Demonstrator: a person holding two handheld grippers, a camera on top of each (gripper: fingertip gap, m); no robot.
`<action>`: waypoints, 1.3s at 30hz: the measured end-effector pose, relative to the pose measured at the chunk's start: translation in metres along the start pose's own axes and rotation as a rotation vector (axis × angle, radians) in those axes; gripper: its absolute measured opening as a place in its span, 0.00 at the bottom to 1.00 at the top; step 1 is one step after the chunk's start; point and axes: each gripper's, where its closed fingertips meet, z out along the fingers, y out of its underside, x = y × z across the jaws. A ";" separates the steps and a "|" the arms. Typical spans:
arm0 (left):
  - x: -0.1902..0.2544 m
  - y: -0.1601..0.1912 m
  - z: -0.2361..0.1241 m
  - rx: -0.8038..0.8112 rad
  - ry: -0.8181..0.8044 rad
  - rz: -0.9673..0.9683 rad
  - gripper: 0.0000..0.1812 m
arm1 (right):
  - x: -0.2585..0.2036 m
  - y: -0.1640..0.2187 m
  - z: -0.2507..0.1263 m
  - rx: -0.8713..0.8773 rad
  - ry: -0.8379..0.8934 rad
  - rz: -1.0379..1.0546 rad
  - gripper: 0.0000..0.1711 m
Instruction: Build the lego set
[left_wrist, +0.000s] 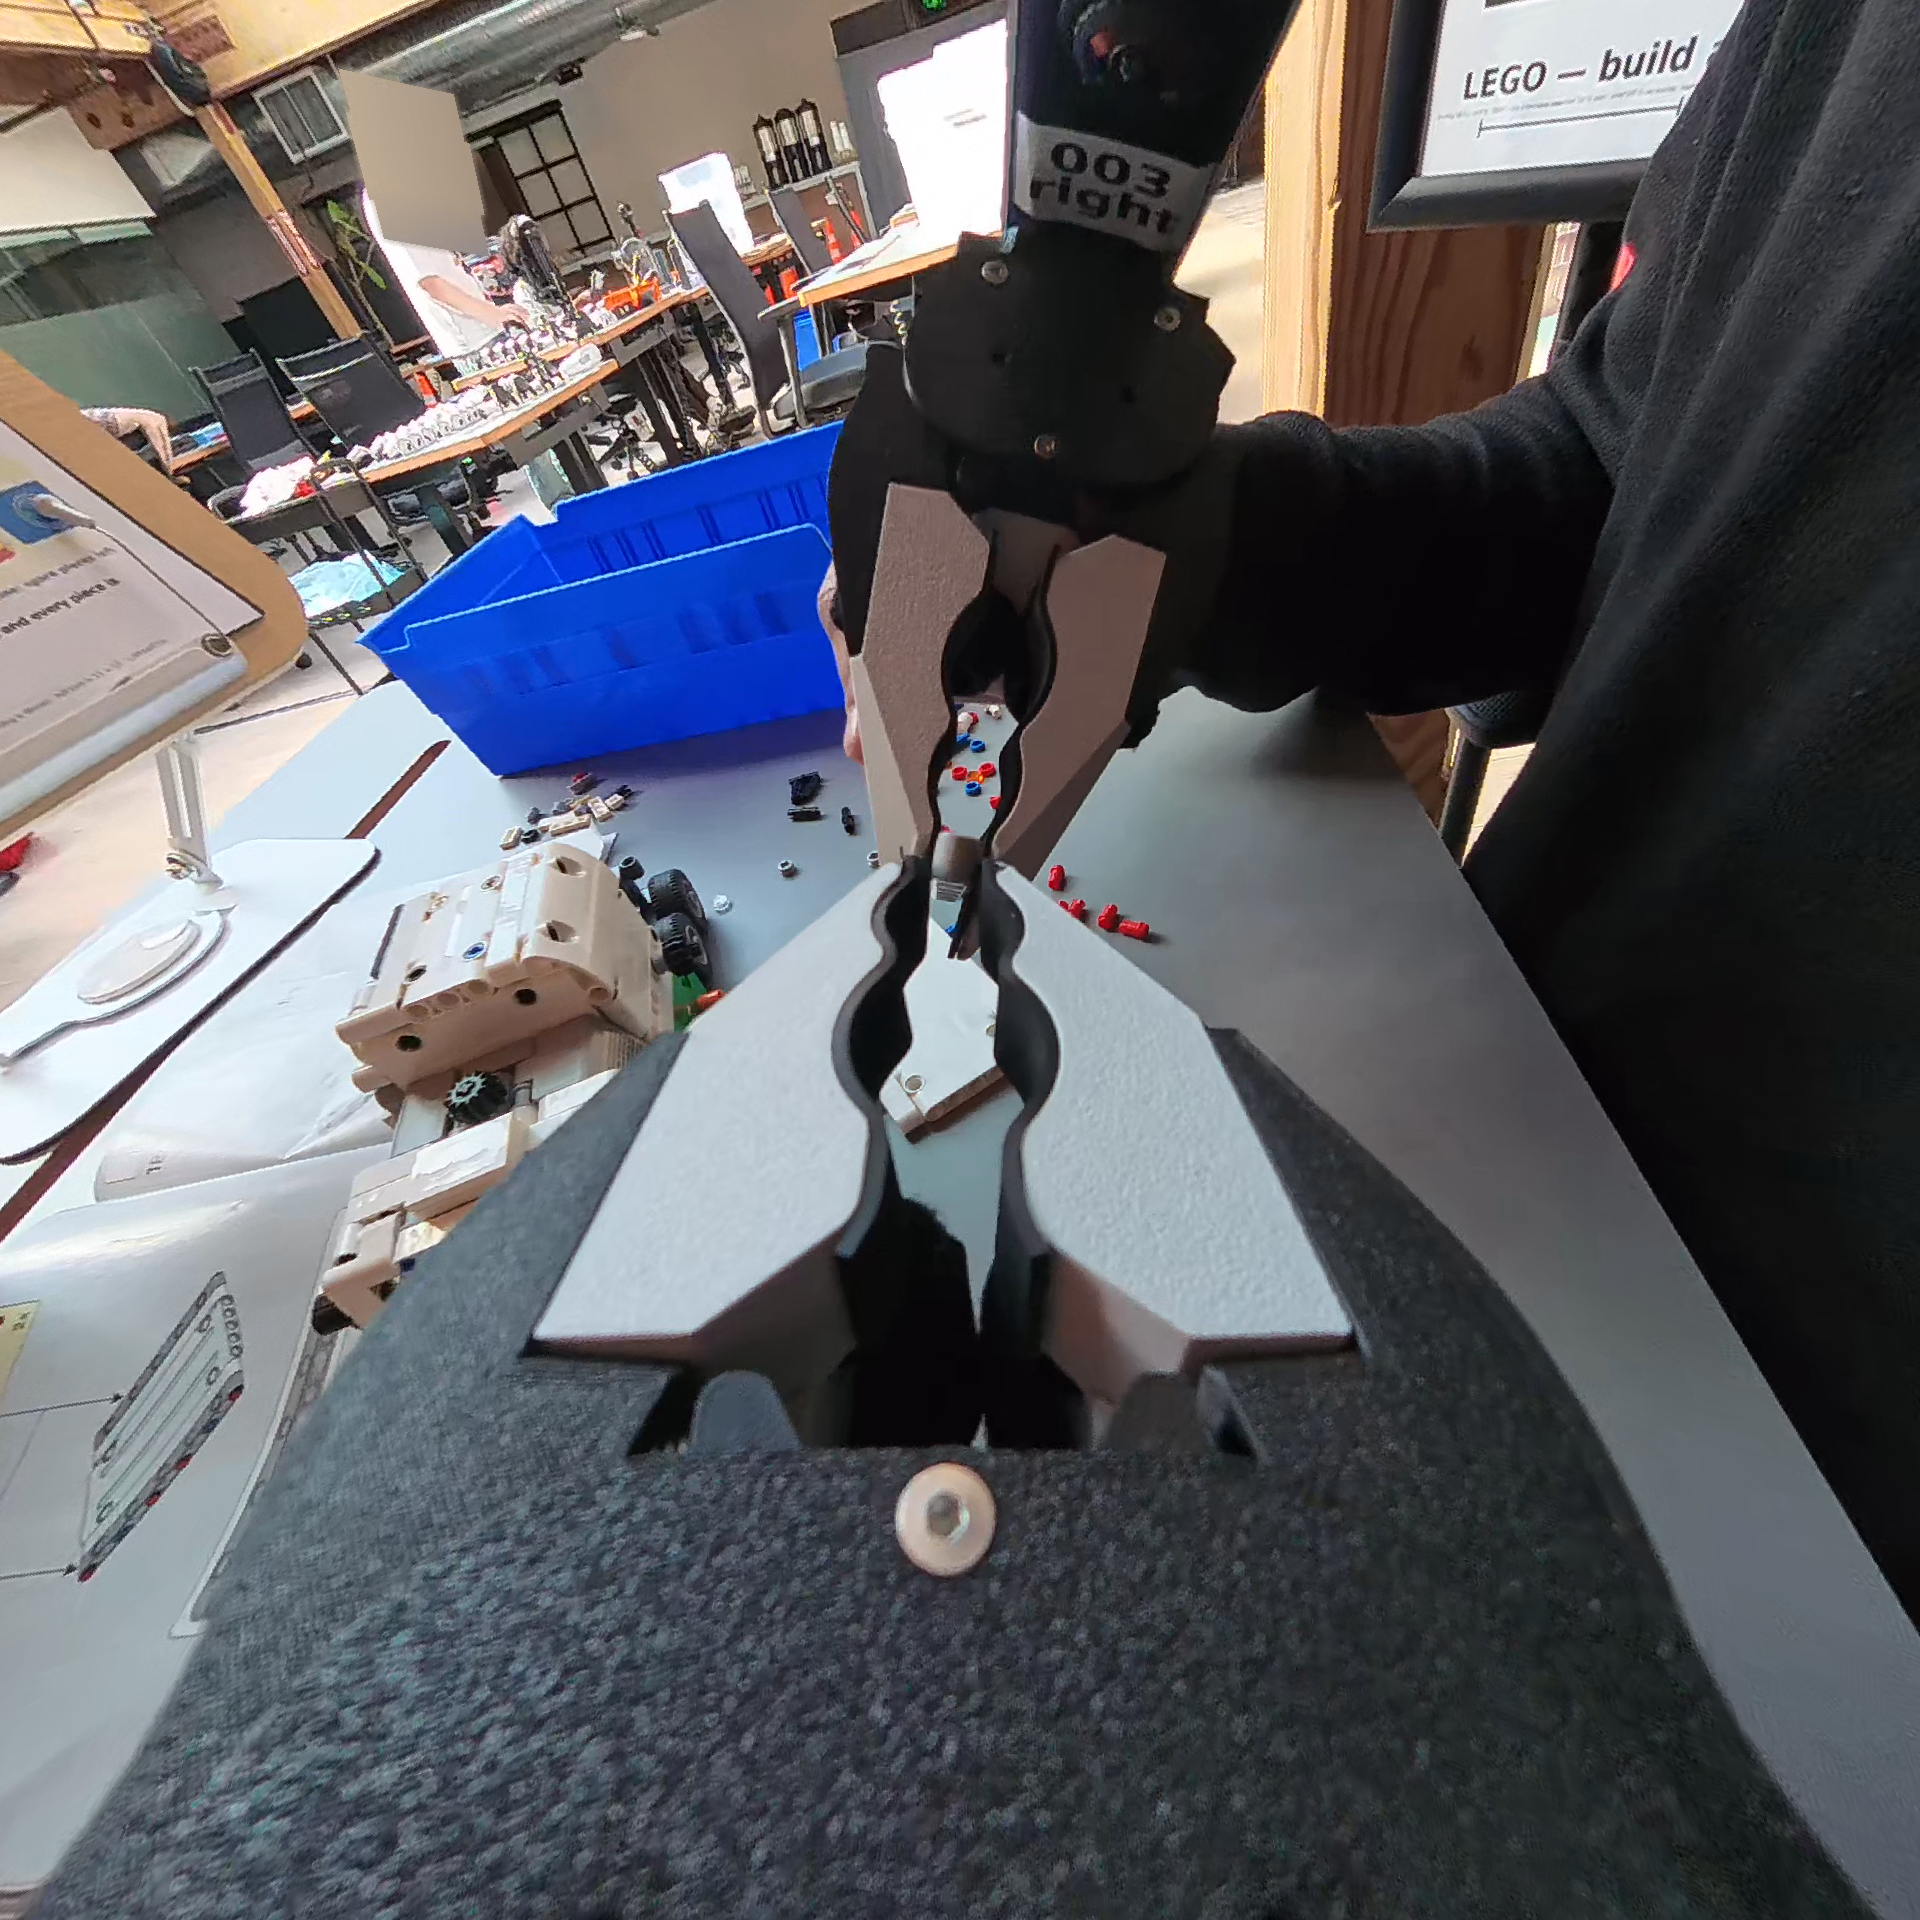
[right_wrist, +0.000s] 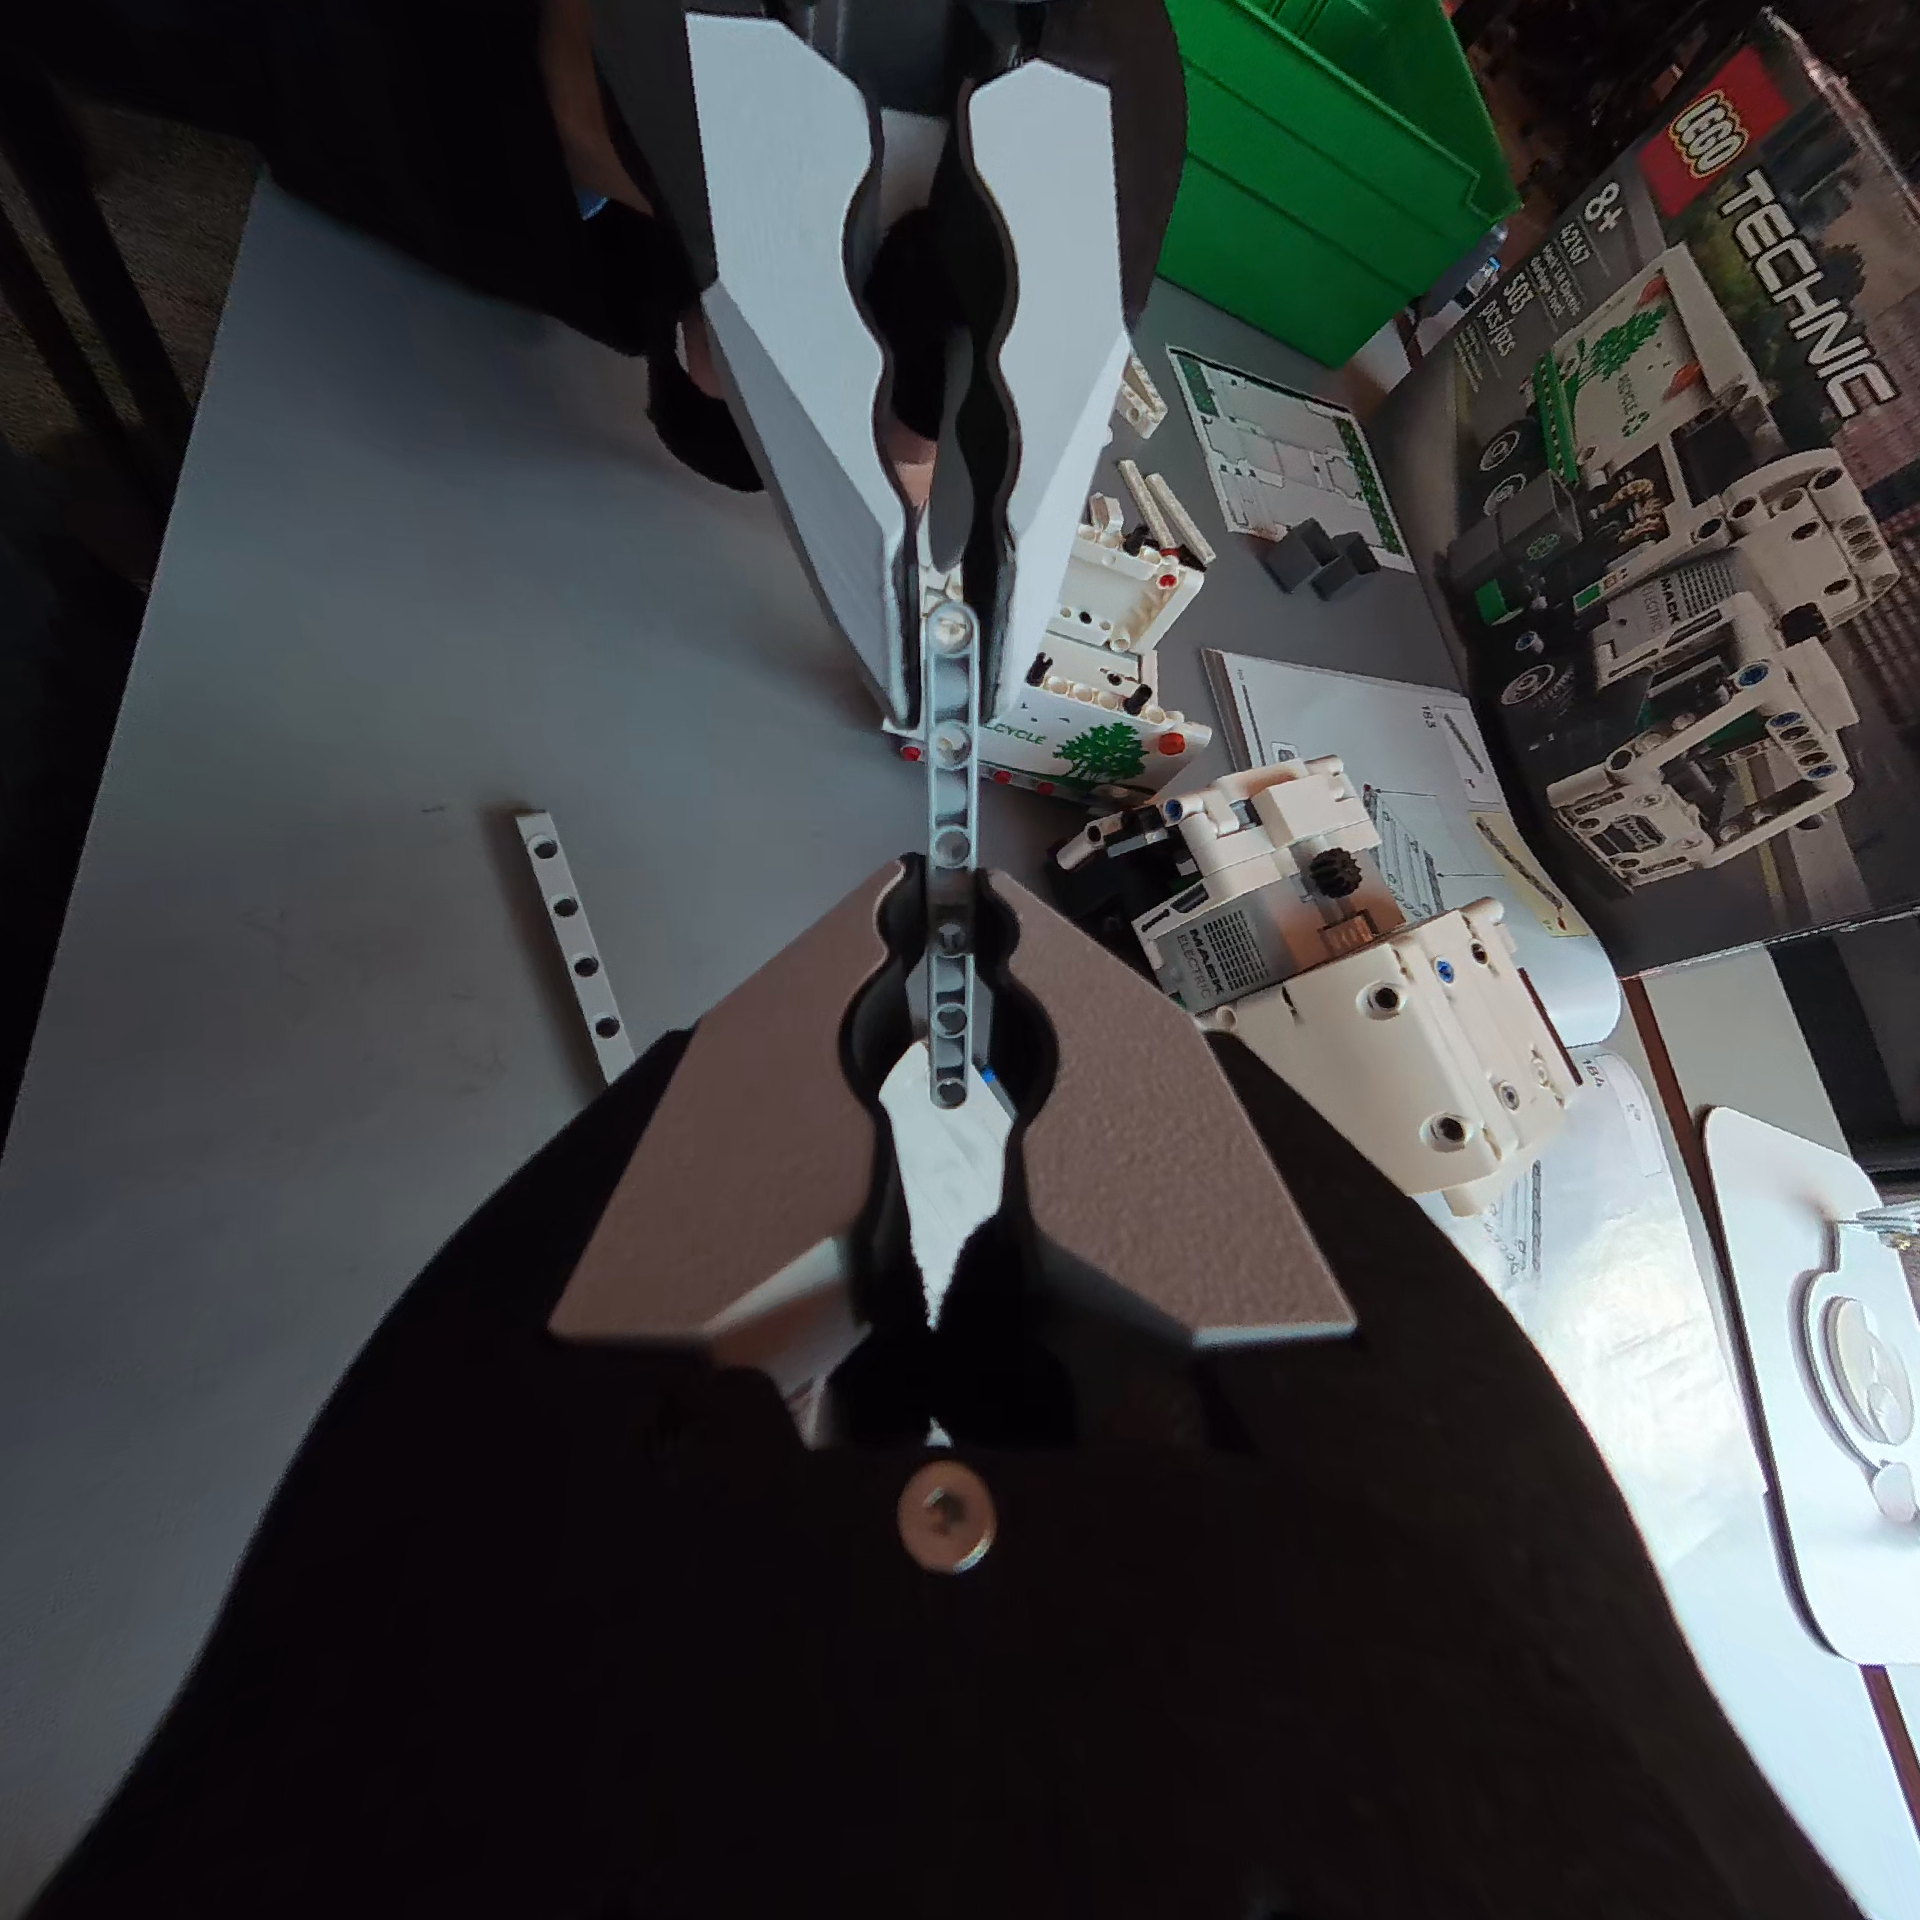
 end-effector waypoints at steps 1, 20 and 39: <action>0.001 -0.001 0.000 0.004 0.000 0.003 0.04 | -0.001 0.000 0.000 0.003 -0.005 0.004 0.04; 0.002 -0.021 -0.012 0.114 0.013 0.032 0.03 | -0.003 -0.016 -0.008 0.129 -0.081 0.154 0.07; -0.027 -0.042 -0.038 0.245 -0.109 -0.018 0.03 | 0.036 -0.029 -0.041 0.275 0.021 0.319 0.09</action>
